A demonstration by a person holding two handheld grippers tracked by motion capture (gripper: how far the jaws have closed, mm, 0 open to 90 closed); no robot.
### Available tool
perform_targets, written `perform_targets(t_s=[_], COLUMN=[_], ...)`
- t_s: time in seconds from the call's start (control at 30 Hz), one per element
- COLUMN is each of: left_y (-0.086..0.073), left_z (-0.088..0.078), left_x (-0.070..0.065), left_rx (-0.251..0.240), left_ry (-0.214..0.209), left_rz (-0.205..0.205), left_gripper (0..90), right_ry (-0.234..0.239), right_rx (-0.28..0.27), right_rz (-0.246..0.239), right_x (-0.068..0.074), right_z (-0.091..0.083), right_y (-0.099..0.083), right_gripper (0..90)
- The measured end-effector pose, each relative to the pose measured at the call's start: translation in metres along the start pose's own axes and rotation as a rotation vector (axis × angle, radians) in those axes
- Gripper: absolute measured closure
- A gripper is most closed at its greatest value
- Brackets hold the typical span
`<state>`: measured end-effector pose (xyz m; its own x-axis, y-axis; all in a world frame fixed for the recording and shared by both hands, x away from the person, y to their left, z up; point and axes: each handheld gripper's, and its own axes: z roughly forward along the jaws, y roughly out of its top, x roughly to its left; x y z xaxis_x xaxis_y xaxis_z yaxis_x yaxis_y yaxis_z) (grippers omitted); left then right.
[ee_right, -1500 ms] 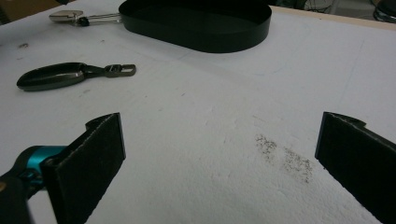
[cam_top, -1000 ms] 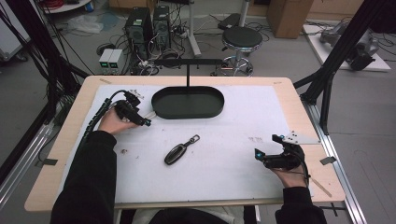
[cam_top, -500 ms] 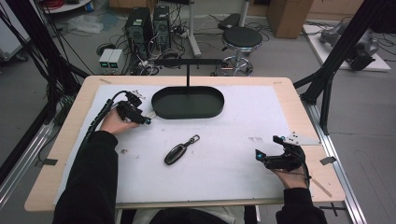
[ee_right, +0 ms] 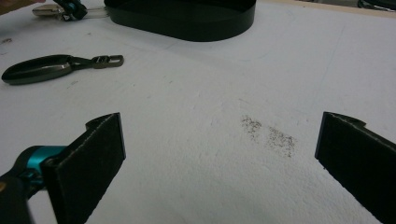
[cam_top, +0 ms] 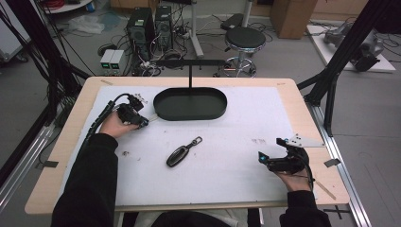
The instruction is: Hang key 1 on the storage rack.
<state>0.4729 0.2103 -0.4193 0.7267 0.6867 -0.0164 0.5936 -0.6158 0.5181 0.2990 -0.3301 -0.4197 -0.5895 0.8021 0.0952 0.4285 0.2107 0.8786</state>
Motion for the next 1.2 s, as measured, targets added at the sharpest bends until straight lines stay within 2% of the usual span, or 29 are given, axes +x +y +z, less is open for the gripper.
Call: perform_targets(t_s=[0.13,0.17,0.27,0.33,0.63,0.8,0.93,0.97,1.03,1.2], left_y=[0.0,0.001,0.002,0.002,0.001,-0.002,-0.004,-0.004,-0.003,0.006], left_z=[-0.009,-0.018,-0.027,-0.029,-0.048,-0.068,-0.079,-0.086,-0.09,-0.109], left_x=[0.002,0.002,0.002,0.002,0.003,0.006,0.008,0.009,0.008,0.005], left_rx=[-0.024,-0.062,-0.105,-0.11,-0.161,-0.212,-0.246,-0.259,-0.258,-0.296], left_ry=[0.012,0.016,-0.002,-0.003,-0.008,-0.041,-0.038,-0.03,-0.021,-0.005], left_rz=[0.006,0.016,0.021,0.027,0.021,-0.007,-0.018,-0.018,-0.012,0.017], left_gripper=[86.1,86.1,86.1,86.2,86.2,86.3,86.3,86.3,86.3,86.3], right_ry=[-0.003,-0.004,-0.007,-0.006,-0.001,-0.001,0.002,0.004,0.007,0.007], right_rx=[0.002,-0.001,-0.003,-0.003,-0.004,-0.004,-0.006,-0.005,-0.007,-0.009], right_rz=[-0.005,-0.004,-0.01,-0.01,-0.015,-0.014,-0.016,-0.014,-0.015,-0.02], right_x=[0.0,0.0,0.0,0.0,0.002,0.002,0.002,0.003,0.002,0.003], right_z=[-0.001,-0.001,-0.001,-0.001,0.0,0.0,0.0,0.0,0.0,0.0], right_y=[-0.001,-0.001,-0.001,0.0,0.001,0.001,0.001,0.001,0.002,0.002], right_gripper=[0.8,0.8,0.8,0.8,0.8,0.8,0.8,0.8,0.9,0.8])
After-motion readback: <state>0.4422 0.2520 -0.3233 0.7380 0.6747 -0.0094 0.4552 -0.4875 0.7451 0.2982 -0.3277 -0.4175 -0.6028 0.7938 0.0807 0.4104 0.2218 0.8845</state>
